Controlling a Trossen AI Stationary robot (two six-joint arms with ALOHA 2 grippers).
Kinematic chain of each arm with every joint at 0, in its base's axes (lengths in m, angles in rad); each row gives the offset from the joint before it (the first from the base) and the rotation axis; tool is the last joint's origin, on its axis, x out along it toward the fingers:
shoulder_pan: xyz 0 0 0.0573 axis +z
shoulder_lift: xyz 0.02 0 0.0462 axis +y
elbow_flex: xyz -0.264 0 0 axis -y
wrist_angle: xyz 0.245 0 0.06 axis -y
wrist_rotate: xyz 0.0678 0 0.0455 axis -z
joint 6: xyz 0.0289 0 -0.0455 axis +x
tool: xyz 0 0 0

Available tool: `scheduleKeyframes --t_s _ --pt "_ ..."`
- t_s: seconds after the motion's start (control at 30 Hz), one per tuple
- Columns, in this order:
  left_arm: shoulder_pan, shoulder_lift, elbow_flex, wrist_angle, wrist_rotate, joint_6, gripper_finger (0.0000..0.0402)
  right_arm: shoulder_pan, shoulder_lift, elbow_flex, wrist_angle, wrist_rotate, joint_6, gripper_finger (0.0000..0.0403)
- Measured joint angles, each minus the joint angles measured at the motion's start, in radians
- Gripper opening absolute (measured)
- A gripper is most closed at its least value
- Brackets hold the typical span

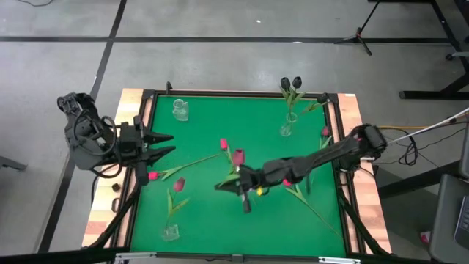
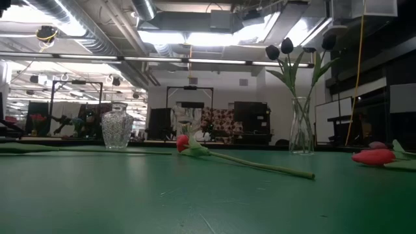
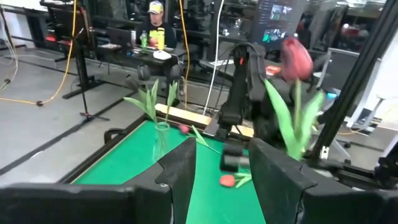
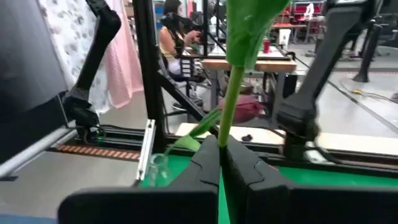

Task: Sort flowers into vase by color
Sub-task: Put the left dark red flower into the bottom transparent vase

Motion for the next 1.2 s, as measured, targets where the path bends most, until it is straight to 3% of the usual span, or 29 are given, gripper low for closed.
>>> scheduleKeyframes --t_s 0.1,0.5,0.77,1.2 --pt "0.000 0.002 0.000 0.000 -0.003 -0.003 0.0145 0.013 0.103 0.081 0.002 -0.016 -0.015 0.0000" --pt "0.000 -0.005 0.000 0.002 -0.013 -0.009 0.0144 0.053 0.387 0.500 -0.122 -0.250 0.016 0.0000" --pt "0.000 -0.005 0.000 0.003 -0.021 -0.010 0.0144 0.040 0.580 0.756 -0.140 -0.311 0.030 0.0000" --pt "0.000 -0.012 0.000 -0.009 -0.077 -0.002 0.0144 0.015 0.723 0.901 -0.126 -0.317 -0.026 0.0000"
